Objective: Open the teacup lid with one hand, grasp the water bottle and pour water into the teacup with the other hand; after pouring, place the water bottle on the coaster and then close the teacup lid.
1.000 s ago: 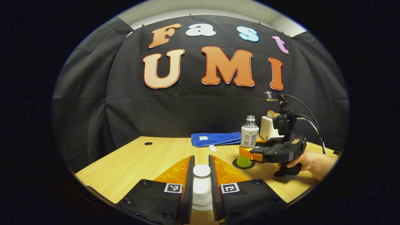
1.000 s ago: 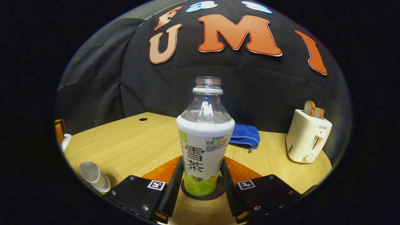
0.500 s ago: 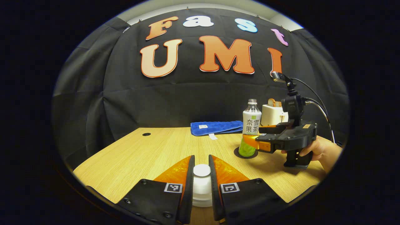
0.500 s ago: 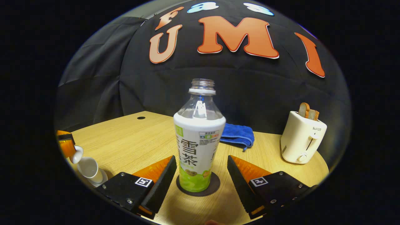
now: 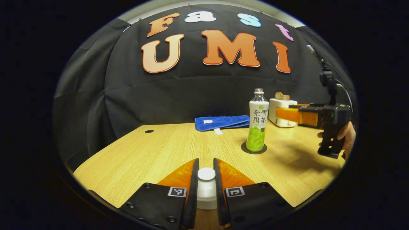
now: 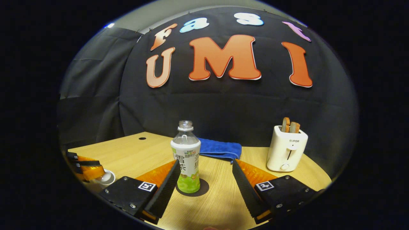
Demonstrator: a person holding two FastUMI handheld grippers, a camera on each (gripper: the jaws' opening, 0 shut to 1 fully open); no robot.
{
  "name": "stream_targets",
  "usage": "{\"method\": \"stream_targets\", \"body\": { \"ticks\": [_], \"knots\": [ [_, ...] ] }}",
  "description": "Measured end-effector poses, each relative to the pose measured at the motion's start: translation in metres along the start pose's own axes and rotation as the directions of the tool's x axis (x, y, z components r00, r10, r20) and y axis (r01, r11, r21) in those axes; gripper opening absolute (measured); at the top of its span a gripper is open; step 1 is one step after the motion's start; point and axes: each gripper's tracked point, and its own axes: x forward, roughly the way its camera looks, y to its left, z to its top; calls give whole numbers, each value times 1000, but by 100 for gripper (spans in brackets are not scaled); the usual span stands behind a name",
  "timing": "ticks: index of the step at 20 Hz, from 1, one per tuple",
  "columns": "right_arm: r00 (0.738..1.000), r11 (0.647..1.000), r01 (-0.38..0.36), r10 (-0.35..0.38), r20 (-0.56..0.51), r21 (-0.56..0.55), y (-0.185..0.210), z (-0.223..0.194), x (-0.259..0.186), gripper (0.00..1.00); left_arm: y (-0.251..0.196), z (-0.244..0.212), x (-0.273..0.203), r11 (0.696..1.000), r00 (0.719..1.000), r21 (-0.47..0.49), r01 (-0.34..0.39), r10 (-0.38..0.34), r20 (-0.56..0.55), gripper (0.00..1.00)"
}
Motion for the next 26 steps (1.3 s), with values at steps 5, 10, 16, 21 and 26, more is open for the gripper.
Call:
{"method": "stream_targets", "body": {
  "ticks": [5,10,16,21,26],
  "knots": [
    [999,1000,6,-7,35,27,-7,14,-25,98,-2,-8,3,999,1000,32,-5,6,-18,30],
    [999,999,22,-23,39,27,-9,14,-39,98,-2,-8,5,1000,1000,29,5,-4,-8,32],
    [997,1000,9,-10,73,16,-1,32,-53,98,-5,10,-3,999,999,47,11,-14,45,39],
    [994,1000,11,-13,107,21,4,48,-64,97,2,49,-18,995,988,92,-34,20,156,80],
    [992,1000,-1,0,129,9,19,56,-75,98,-6,99,-33,998,961,58,-31,14,276,81]
  ]
}}
